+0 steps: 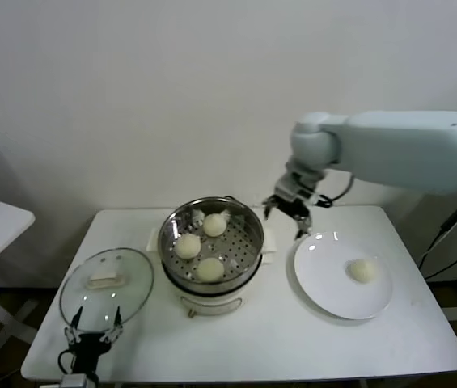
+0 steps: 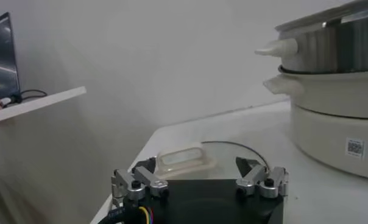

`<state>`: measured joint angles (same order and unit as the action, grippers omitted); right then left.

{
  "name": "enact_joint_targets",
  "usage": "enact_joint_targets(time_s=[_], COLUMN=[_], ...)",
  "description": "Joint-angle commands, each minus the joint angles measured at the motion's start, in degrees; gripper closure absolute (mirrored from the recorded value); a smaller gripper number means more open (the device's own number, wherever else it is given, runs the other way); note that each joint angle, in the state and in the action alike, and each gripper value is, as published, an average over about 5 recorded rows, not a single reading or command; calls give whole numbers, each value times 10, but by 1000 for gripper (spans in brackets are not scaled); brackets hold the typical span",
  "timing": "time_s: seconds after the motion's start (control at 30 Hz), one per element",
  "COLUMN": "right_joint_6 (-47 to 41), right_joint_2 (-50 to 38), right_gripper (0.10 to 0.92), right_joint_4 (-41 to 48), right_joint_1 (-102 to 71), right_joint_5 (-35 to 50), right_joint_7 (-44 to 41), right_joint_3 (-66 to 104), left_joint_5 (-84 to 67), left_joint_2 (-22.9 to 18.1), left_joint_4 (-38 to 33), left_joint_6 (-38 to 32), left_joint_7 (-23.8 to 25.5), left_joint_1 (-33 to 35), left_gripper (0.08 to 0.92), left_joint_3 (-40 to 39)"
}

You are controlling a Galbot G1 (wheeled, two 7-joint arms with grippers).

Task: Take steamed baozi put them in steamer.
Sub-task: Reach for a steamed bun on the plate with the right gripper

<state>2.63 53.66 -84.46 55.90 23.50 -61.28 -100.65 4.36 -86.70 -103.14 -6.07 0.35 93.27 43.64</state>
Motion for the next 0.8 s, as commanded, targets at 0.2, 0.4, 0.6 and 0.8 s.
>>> enact_joint_targets(time_s=[0.2,0.4,0.6,0.8], right_joint_6=[-92,-84,-82,-77], right_joint_2=[-228,-226,-201,-174], right_gripper=[203,203,203,203], right_joint_4=[48,114,167,206], right_joint_1=[-51,-161,-259,-318], right_joint_5=[1,-47,-93,-122], right_joint_7=[-8,0,18,29], right_joint_3=[-64,24,119,173], left_joint_5=[-3,-1,3,6], left_joint_2=[2,2,2,-1], left_joint_4=[10,10,11,10], left_joint_6=[-1,-2,-6,-6], left_joint_7=[1,1,-1,-1], left_joint_1=[-3,2,7,11], left_gripper=[177,177,177,177], left_joint_3=[-1,1,3,5])
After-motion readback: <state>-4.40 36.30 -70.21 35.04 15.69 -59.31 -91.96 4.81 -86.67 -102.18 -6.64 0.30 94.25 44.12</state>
